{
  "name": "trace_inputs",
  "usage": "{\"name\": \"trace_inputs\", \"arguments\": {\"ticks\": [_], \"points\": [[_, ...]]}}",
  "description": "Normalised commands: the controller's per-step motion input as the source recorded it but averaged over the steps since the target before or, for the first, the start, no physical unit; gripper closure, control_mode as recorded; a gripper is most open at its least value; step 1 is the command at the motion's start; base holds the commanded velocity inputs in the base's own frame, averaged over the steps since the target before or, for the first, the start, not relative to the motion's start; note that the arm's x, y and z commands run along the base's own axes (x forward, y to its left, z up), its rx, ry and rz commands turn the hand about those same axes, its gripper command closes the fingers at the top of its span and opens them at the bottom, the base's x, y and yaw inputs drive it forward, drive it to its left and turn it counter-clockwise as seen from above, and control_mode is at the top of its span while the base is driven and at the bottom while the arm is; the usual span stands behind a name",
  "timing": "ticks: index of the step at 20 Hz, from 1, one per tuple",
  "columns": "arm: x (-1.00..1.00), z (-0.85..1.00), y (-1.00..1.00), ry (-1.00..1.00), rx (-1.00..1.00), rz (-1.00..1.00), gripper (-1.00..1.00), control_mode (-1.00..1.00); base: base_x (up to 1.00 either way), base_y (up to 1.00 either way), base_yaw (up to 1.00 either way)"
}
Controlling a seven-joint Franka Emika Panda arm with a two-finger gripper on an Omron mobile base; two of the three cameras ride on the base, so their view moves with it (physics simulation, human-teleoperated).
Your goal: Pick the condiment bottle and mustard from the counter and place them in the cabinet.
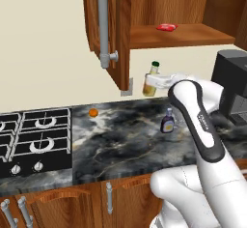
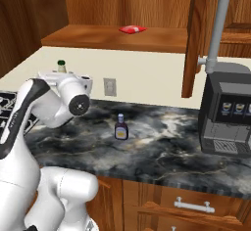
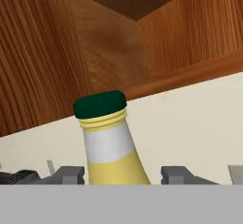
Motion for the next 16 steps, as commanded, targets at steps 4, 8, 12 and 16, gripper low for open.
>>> {"name": "trace_inputs", "arguments": {"ticks": [4,8,12,16], "points": [[-0.34,1.00,-0.32,0.04,0.09,-0.22,1.00,-1.00,0.00,0.00,0.00],[-0.33,1.00,-0.34,0.04,0.06,-0.23,1.00,-1.00,0.00,0.00,0.00],[-0.30,1.00,-0.30,0.01,0.03,-0.20,1.00,-1.00,0.00,0.00,0.00],[-0.09,0.79,-0.02,0.03,-0.01,-0.09,1.00,-1.00,0.00,0.00,0.00]]}}
